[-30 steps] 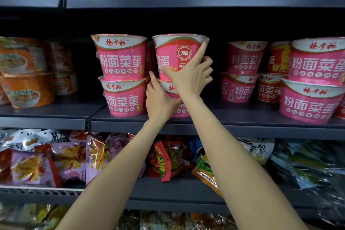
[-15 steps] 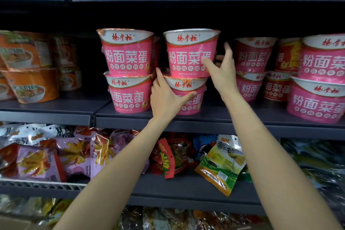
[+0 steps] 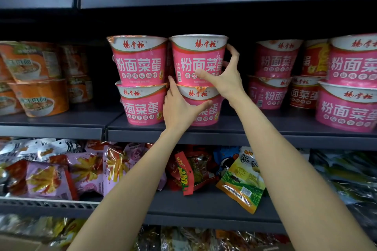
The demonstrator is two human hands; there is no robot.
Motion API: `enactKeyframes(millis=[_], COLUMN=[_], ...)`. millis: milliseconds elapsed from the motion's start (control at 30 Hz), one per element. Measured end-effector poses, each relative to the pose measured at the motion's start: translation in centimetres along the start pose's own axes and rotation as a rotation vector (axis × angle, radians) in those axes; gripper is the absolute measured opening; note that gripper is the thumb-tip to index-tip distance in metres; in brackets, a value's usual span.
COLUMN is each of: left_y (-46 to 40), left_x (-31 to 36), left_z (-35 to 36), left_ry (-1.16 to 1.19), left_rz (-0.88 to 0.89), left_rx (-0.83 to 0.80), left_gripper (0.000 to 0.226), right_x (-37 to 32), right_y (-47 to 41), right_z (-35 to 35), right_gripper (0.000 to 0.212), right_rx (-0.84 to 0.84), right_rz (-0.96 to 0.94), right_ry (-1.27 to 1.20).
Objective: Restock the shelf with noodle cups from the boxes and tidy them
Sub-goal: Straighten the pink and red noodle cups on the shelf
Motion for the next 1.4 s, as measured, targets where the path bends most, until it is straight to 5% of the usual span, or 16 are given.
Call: enactKeyframes(millis=[767, 867, 1000, 1133, 1233, 1400], left_y=[0.4, 1.5, 4.6, 7.3, 7.2, 4.8], left_x=[-0.3, -0.2, 0.4, 4.4, 8.1, 11.4], left_z=[-0.7, -0.9, -1.5, -0.4, 2.8, 9.5], left_ry=[0.066, 0.048, 0.125, 0.274, 0.210, 0.045], left_rz=[0.024, 0.041, 0.029, 0.405, 0.684, 0.782], left_rx=[-0.013, 0.035, 0.216, 0.229, 0.089, -0.032], left_gripper=[0.117, 0.107, 0.071, 0.038, 0.027, 0.024], right_x=[0.1, 0.0, 0.3, 1.8, 2.9, 5.9], right_y=[0.9, 1.2, 2.2, 3.4, 4.2, 4.4], right_z=[0.9, 0.4, -3.2, -8.3, -12.2, -16.9], right_gripper=[0.103, 0.101, 0.069, 0.038, 0.038, 0.042], right_rx=[0.112, 0.054, 0.063, 0.108, 0.136, 0.155], right_rz=[-0.095, -0.083, -0.146, -0.201, -0.259, -0.239], right_ry=[-0.001, 0.008, 0.112, 0.253, 0.419, 0.631])
Point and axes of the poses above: each hand's wrist, its own y-axis away from the middle knuckle, its own z-axis out of the palm, x = y × z, the point moved 4 cm from there along -y, towards the middle knuckle, and after that the axes turned 6 degrees about x, right-handed, at the moved point
